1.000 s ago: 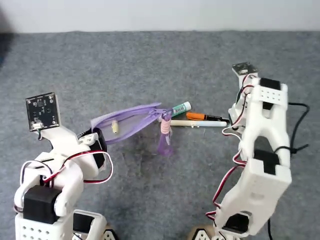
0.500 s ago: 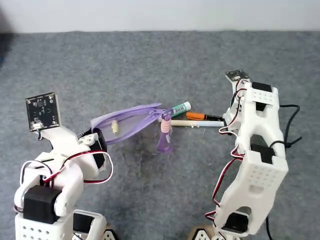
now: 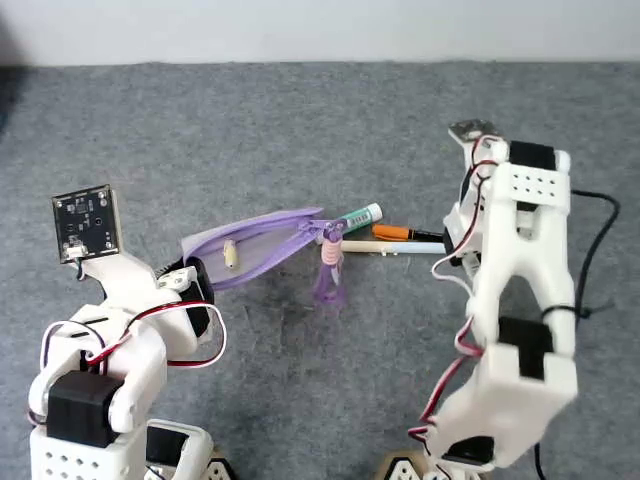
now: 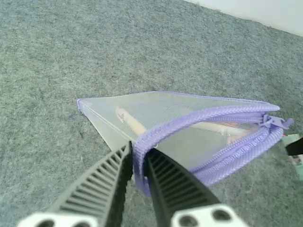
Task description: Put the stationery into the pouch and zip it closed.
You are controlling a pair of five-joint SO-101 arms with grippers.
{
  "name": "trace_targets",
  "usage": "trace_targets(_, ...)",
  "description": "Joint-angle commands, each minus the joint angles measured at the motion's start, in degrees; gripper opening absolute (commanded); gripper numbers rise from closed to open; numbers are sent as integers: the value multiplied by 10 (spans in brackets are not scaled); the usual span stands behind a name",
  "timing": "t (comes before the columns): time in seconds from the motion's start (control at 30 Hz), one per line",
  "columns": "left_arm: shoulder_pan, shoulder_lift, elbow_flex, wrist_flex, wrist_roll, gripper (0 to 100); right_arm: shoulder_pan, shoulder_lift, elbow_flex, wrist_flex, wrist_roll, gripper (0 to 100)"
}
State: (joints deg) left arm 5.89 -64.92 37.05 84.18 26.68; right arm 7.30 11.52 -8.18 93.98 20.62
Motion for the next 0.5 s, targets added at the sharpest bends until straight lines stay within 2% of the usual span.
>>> trace_targets(0.0, 3, 16, 6, 4, -7, 13, -27, -101, -13, 91, -61, 8)
trace_targets(0.1, 3, 16, 7, 14, -6, 13, -36, -175, 8, 88, -101, 8)
trace_targets(0.2, 3, 17, 10, 33, -4, 13, -75, -271, 67, 87, -120, 8)
trace_targets(0.47, 3, 17, 20, 36, -4, 13, -260, -545, 209, 50, -250, 8)
